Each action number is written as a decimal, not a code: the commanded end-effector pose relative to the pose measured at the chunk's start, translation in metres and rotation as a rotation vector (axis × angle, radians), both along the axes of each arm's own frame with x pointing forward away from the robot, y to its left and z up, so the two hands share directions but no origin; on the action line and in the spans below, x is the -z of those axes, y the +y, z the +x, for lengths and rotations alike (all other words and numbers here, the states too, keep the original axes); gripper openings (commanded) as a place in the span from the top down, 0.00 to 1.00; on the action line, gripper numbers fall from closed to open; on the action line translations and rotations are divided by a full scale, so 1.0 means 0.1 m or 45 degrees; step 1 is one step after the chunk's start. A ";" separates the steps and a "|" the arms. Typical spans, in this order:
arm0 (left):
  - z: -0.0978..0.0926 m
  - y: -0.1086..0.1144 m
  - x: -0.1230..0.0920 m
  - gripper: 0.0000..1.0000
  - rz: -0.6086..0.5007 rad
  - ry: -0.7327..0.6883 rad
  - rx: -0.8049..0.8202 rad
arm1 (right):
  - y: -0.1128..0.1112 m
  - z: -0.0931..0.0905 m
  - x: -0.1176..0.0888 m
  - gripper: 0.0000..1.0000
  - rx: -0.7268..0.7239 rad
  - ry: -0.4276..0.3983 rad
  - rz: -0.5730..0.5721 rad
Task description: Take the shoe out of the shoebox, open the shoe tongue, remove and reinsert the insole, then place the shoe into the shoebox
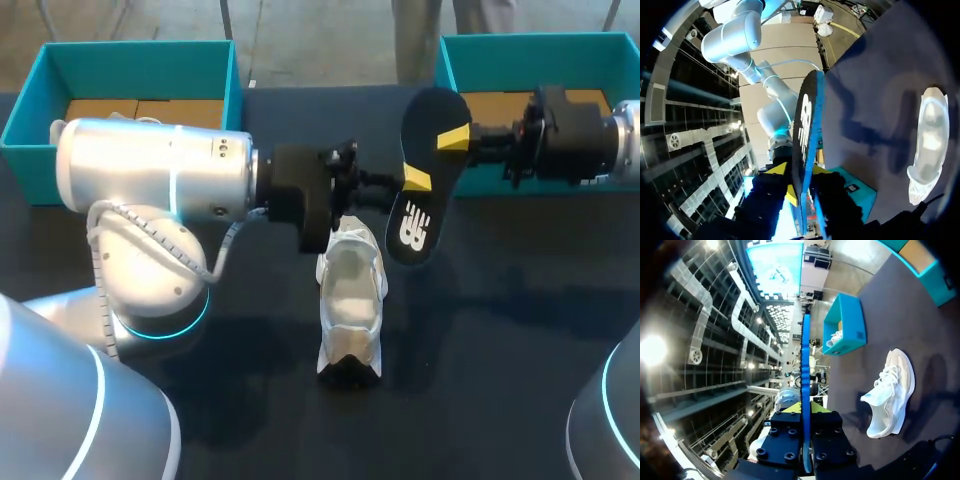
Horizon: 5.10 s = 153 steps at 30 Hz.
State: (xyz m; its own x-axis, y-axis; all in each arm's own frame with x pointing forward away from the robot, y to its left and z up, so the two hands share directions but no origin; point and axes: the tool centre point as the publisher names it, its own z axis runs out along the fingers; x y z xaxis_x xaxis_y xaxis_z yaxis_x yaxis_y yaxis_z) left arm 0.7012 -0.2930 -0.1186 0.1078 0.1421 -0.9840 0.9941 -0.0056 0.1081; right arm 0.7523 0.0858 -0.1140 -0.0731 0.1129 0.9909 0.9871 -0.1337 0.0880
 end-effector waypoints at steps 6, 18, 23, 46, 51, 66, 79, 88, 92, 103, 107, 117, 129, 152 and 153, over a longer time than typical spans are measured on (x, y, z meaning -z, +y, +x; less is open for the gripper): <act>-0.02 0.33 -0.08 0.00 0.103 0.041 -0.020 | 0.07 0.02 0.12 1.00 -0.026 0.017 -0.076; 0.08 0.66 -0.22 0.00 0.426 0.105 -0.012 | 0.19 0.02 0.30 1.00 -0.081 0.071 -0.112; 0.11 0.74 -0.34 0.00 0.608 0.173 0.011 | 0.22 0.00 0.34 1.00 -0.092 0.087 -0.117; 0.30 0.83 -0.54 0.00 1.203 0.296 0.103 | 0.37 -0.14 0.46 1.00 -0.147 0.128 -0.126; 0.33 0.84 -0.53 0.00 1.362 0.257 0.140 | 0.42 -0.16 0.48 1.00 -0.166 0.129 -0.130; 0.44 0.65 -0.58 0.00 1.543 0.224 0.131 | 0.47 -0.26 0.55 1.00 -0.186 0.146 -0.123; 0.60 0.64 -0.72 0.00 1.724 0.179 0.058 | 0.54 -0.24 0.58 1.00 -0.210 0.153 -0.117; 0.60 0.63 -0.72 0.00 1.750 0.165 0.015 | 0.54 -0.24 0.59 1.00 -0.214 0.152 -0.120; 0.60 0.63 -0.72 0.00 1.762 0.167 0.000 | 0.54 -0.23 0.58 1.00 -0.214 0.148 -0.122; 0.54 0.57 -0.74 0.00 1.752 0.159 -0.076 | 0.57 -0.19 0.56 1.00 -0.182 0.147 -0.113; 0.50 0.56 -0.72 0.00 1.761 0.153 -0.080 | 0.58 -0.18 0.55 1.00 -0.182 0.142 -0.111; 0.48 0.57 -0.74 0.00 1.690 0.149 -0.111 | 0.57 -0.22 0.54 1.00 -0.178 0.141 -0.107; 0.48 0.81 -0.71 0.00 1.275 0.186 -0.248 | 0.46 -0.20 0.49 1.00 -0.136 0.142 -0.094; 0.56 1.03 -0.50 0.00 0.466 0.140 -0.353 | 0.31 -0.19 0.39 1.00 -0.093 0.127 -0.096; 0.55 1.03 -0.49 0.00 0.438 0.134 -0.331 | 0.30 -0.19 0.39 1.00 -0.091 0.127 -0.096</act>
